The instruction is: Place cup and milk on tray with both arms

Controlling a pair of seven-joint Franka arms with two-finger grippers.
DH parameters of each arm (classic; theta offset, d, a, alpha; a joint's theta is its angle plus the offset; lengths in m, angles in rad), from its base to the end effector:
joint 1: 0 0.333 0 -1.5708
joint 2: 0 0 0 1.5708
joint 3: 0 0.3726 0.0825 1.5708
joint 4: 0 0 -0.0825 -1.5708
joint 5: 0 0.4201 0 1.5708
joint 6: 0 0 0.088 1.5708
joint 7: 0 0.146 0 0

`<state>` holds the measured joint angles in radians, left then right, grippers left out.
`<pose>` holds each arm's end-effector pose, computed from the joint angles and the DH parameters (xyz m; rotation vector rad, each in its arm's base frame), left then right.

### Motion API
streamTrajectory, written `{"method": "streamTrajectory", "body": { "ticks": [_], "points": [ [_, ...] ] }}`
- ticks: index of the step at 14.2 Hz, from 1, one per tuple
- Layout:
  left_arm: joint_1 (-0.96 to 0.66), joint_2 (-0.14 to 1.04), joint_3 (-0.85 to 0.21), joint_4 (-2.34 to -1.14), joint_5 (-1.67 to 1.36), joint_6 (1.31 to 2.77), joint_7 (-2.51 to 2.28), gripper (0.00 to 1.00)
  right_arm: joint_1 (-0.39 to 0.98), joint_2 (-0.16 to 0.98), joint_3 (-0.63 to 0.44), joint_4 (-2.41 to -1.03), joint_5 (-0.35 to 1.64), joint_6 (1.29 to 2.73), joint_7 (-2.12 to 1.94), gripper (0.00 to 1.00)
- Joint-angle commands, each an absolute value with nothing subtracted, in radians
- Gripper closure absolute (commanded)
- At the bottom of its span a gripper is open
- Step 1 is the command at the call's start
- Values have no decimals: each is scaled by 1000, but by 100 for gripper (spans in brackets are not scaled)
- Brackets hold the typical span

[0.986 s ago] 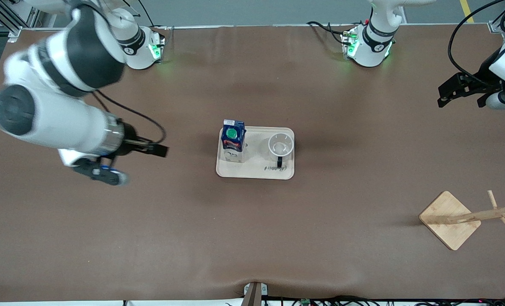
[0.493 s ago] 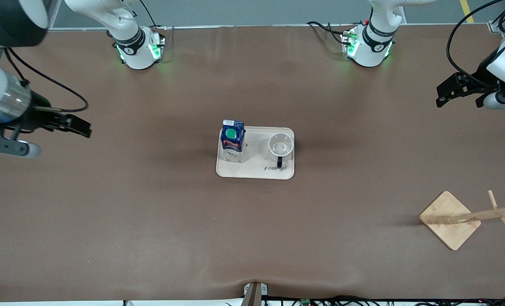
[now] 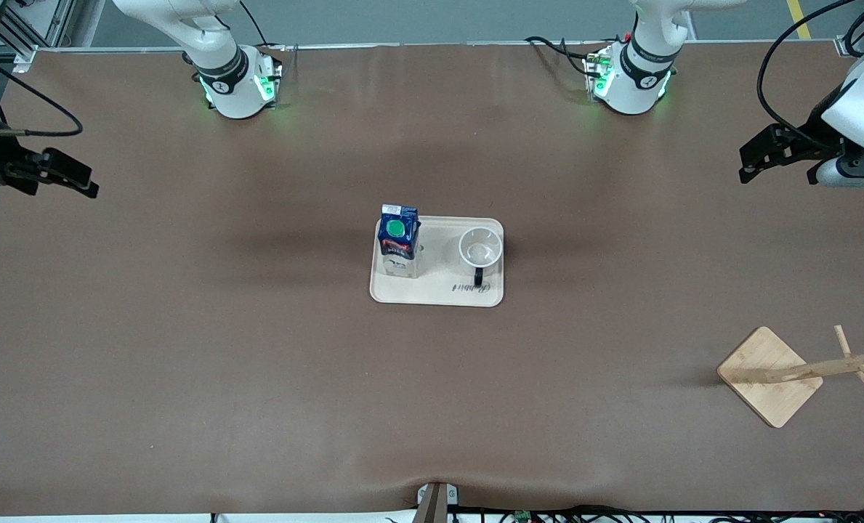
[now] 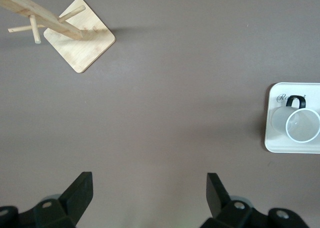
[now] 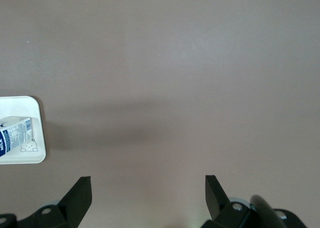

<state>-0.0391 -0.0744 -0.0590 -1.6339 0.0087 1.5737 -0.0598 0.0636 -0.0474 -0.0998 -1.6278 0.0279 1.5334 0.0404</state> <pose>0.5611 -0.0553 0.6531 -3.1290 0.0597 -0.0236 0.5665 -0.0177 0.6375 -3.1060 0.1181 0.0735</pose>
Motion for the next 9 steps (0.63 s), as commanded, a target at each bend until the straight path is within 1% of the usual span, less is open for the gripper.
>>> {"method": "streamTrajectory", "body": {
  "ticks": [1, 3, 5, 9],
  "points": [
    [-34, -78, -63, -1637, 11, 1580, -72, 0, 35, -43, -78, -1597, -3, 1549, 18, 0],
    [-29, -78, -63, -1637, 12, 1580, -71, 0, 32, -23, -80, -1565, -8, 1534, 29, 0],
    [-35, -78, -63, -1635, 37, 1578, -71, 0, 17, -25, -80, -1568, -6, 1510, 32, 0],
    [-34, -60, -64, -1615, 38, 1577, -74, 0, 23, -29, -75, -1565, -6, 1508, 29, 0]
  ]
}}
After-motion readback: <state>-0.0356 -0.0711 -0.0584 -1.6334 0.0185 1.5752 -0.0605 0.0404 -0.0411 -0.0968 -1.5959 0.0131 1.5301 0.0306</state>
